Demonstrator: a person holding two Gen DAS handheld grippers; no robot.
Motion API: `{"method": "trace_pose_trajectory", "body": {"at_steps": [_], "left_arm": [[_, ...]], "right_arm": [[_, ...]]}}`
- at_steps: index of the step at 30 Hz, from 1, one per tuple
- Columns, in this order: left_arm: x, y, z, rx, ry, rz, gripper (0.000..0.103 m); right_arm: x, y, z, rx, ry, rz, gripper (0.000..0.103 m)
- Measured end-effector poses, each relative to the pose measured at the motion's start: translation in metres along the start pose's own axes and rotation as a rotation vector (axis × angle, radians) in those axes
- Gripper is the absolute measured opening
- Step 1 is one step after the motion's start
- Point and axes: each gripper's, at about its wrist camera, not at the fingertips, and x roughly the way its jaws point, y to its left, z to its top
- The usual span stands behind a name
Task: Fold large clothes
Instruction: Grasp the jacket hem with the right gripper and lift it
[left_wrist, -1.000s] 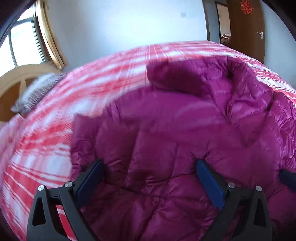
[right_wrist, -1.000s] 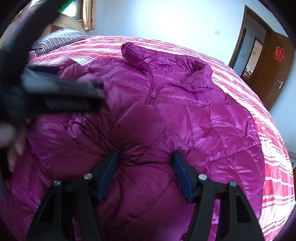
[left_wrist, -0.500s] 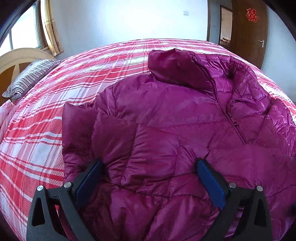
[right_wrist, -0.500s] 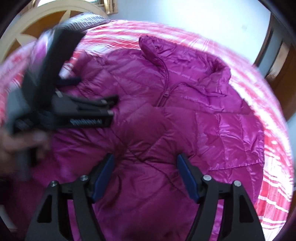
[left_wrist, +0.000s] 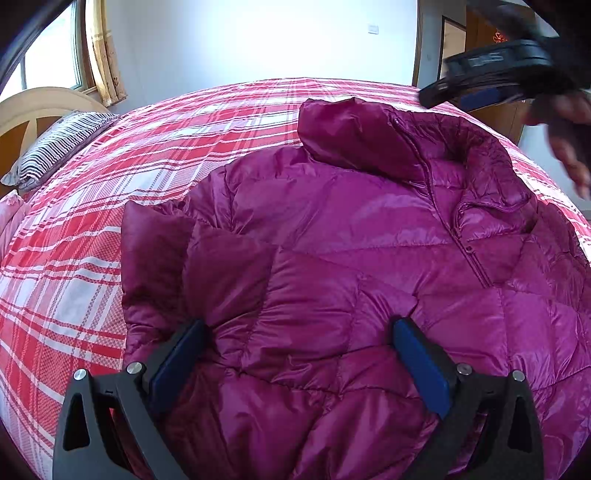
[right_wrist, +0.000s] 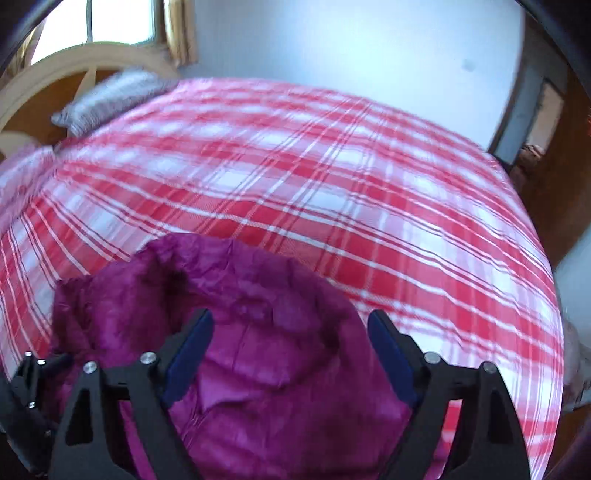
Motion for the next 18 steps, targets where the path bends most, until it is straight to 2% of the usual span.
{"method": "trace_pose_trajectory", "body": {"at_steps": [2, 5, 7, 8, 9, 10, 11, 12, 14, 18], "left_arm": [[0.001, 0.001, 0.0, -0.001, 0.0, -0.001, 0.102], [0.0, 0.0, 0.0, 0.0, 0.0, -0.001, 0.102], [0.0, 0.0, 0.0, -0.001, 0.0, -0.001, 0.102], [0.001, 0.001, 0.0, -0.001, 0.0, -0.001, 0.102], [0.001, 0.001, 0.0, -0.001, -0.001, -0.001, 0.102], [0.001, 0.001, 0.0, -0.001, -0.001, -0.001, 0.102], [0.0, 0.0, 0.0, -0.001, -0.001, -0.001, 0.102], [0.001, 0.0, 0.0, -0.001, -0.001, 0.0, 0.102], [0.001, 0.0, 0.0, 0.0, -0.002, 0.001, 0.102], [0.0, 0.0, 0.0, 0.0, -0.003, 0.002, 0.102]], "right_arm": [[0.018, -0.001, 0.007, -0.012, 0.042, 0.033, 0.087], [0.029, 0.003, 0.011, -0.092, 0.067, 0.004, 0.086], [0.04, 0.002, 0.012, -0.126, 0.107, 0.016, 0.076], [0.043, 0.004, 0.012, -0.158, 0.124, 0.01, 0.062], [0.042, 0.008, 0.008, -0.202, 0.126, -0.013, 0.052], [0.041, 0.009, 0.008, -0.23, 0.119, -0.024, 0.049], [0.038, 0.01, 0.006, -0.249, 0.109, -0.024, 0.042], [0.031, 0.011, 0.001, -0.268, 0.093, -0.022, 0.031], [0.024, 0.013, -0.004, -0.287, 0.071, -0.04, 0.017], [0.009, 0.007, -0.014, -0.276, 0.022, -0.04, 0.012]]}}
